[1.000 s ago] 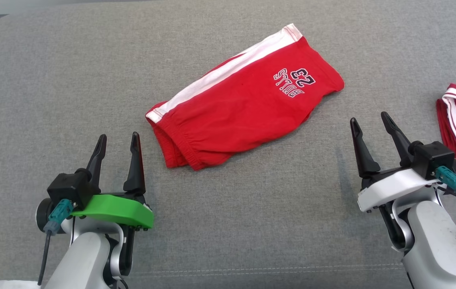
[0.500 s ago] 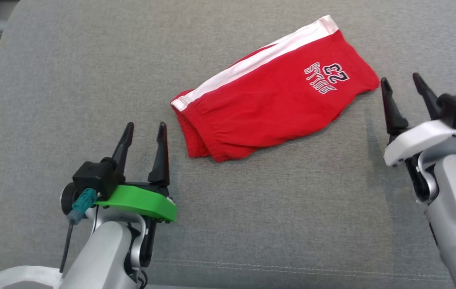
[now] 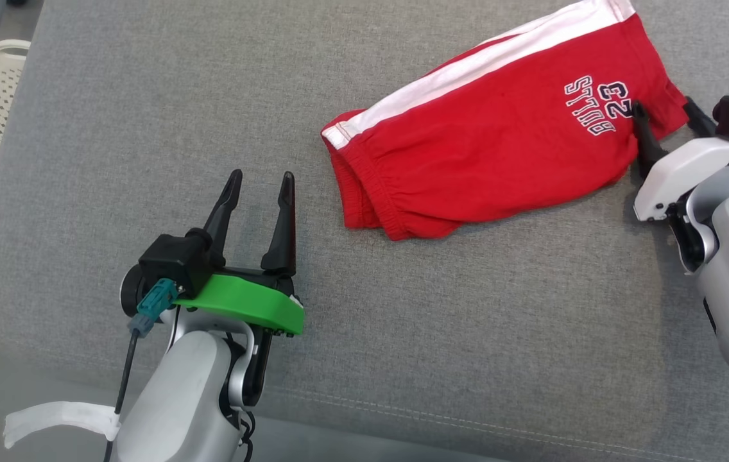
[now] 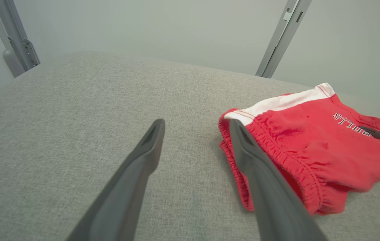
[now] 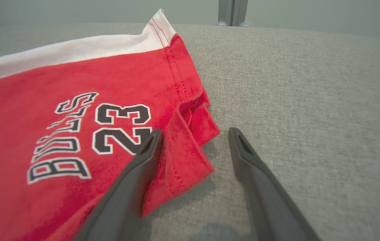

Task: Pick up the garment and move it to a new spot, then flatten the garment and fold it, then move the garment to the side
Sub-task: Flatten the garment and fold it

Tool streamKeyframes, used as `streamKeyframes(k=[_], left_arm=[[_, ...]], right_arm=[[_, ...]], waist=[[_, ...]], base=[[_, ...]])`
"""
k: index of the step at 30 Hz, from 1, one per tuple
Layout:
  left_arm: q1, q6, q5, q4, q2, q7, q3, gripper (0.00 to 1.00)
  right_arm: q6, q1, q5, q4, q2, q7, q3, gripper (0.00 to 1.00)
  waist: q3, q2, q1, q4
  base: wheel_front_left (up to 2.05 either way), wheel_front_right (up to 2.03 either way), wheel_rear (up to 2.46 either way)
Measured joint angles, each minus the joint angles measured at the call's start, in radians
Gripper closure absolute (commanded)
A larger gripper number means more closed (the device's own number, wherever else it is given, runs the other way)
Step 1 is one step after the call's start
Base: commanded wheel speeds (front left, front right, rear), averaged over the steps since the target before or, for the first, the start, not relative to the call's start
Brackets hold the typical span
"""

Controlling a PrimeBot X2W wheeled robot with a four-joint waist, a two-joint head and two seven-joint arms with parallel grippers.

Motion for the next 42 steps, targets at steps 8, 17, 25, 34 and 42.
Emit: streamKeyframes(k=[8, 17, 25, 34, 42], left_arm=[[-0.003, -0.01, 0.02, 0.015, -0.009, 0.0, 0.028, 0.0], [0.008, -0.015, 0.028, 0.028, -0.006, 0.0, 0.05, 0.0], [0.015, -0.012, 0.03, 0.027, 0.008, 0.0, 0.056, 0.0], [0.028, -0.009, 0.025, 0.032, 0.02, 0.006, 0.056, 0.0], [0.033, -0.009, 0.019, 0.032, 0.017, 0.011, 0.042, 0.0]], right_arm=[[0.0, -0.027, 0.119, 0.026, 0.018, -0.052, 0.057, 1.0], [0.0, 0.213, 0.2, -0.266, 0.034, -0.089, -0.054, 1.0], [0.0, 0.528, 0.146, -0.57, 0.138, -0.089, -0.264, 1.0], [0.0, 0.549, 0.04, -0.642, 0.159, -0.085, -0.292, 1.0], [0.0, 0.458, -0.011, -0.734, 0.181, -0.015, -0.045, 1.0]], waist=[[0.017, 0.0, 0.0, -0.006], [-0.007, 0.0, 0.0, -0.054], [-0.031, 0.0, 0.0, -0.098], [-0.067, 0.0, 0.0, -0.124], [-0.099, 0.0, 0.0, -0.11]], base=[[0.0, 0.0, 0.0], [0.0, 0.0, 0.0], [0.0, 0.0, 0.0], [0.0, 0.0, 0.0], [0.0, 0.0, 0.0]])
